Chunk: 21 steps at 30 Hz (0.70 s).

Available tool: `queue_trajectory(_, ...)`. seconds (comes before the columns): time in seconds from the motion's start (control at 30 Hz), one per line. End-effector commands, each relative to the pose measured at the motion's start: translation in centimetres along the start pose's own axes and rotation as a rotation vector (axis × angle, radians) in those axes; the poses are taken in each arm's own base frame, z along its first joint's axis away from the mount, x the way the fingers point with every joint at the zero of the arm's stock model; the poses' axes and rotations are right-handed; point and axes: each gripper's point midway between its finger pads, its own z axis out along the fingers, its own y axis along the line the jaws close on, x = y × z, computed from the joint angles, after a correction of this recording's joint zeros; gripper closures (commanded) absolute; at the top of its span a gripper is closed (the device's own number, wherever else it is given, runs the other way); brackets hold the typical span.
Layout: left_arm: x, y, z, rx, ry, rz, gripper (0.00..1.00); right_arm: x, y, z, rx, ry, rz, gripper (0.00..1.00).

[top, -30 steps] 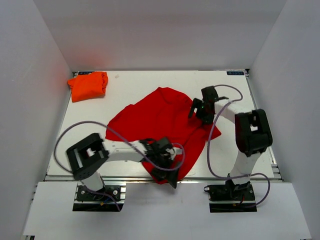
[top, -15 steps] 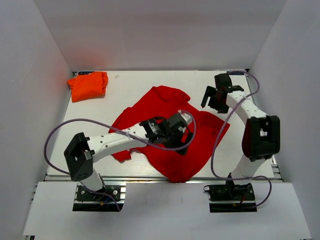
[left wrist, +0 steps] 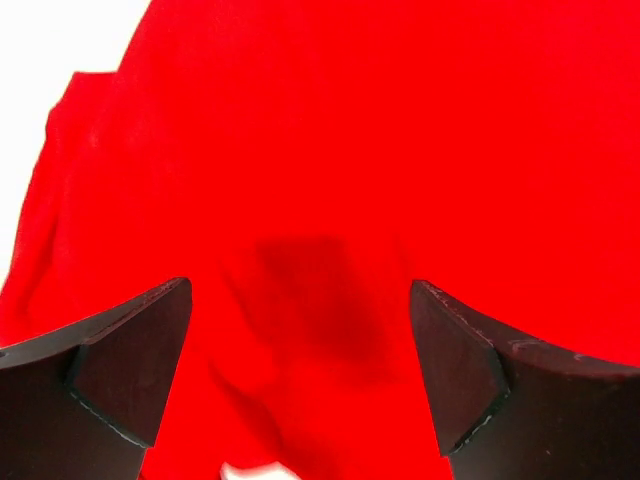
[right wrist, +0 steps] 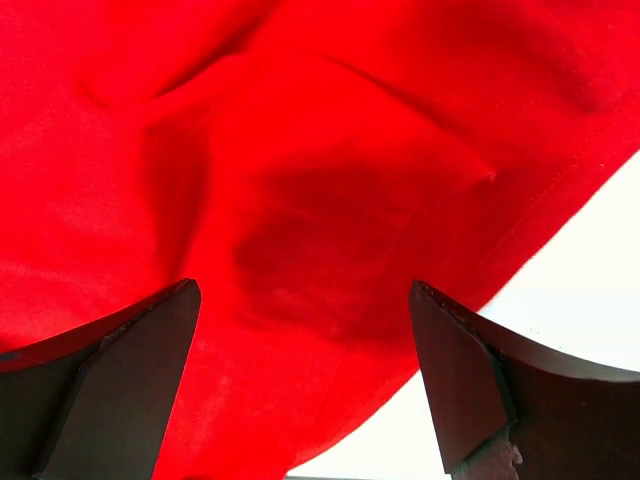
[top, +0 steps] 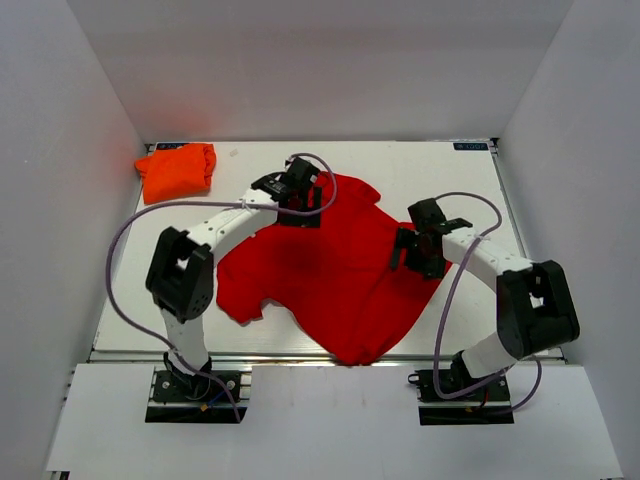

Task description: Fold and stack the t-shirts

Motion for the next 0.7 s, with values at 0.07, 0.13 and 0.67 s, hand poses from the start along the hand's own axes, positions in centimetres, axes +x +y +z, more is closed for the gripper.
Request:
queue_trajectory(0.07,-2.4,1.0,4.7,0.010,0.018,0.022,0.00,-0.8,-0.9,2.6,0.074,-0.009,0.028,0.10)
queue_trajectory(0.13,-0.9,1.1,7.2,-0.007,0.082,0.031,0.00,-1.0,-1.6,3.4,0.111,0.007,0.035,0.10)
queue_trajectory(0.67,0.2,0.8,12.0,0.113,0.158,-0.013,0.00,-17.4,-6.8,10.8,0.128,-0.025,0.103,0.10)
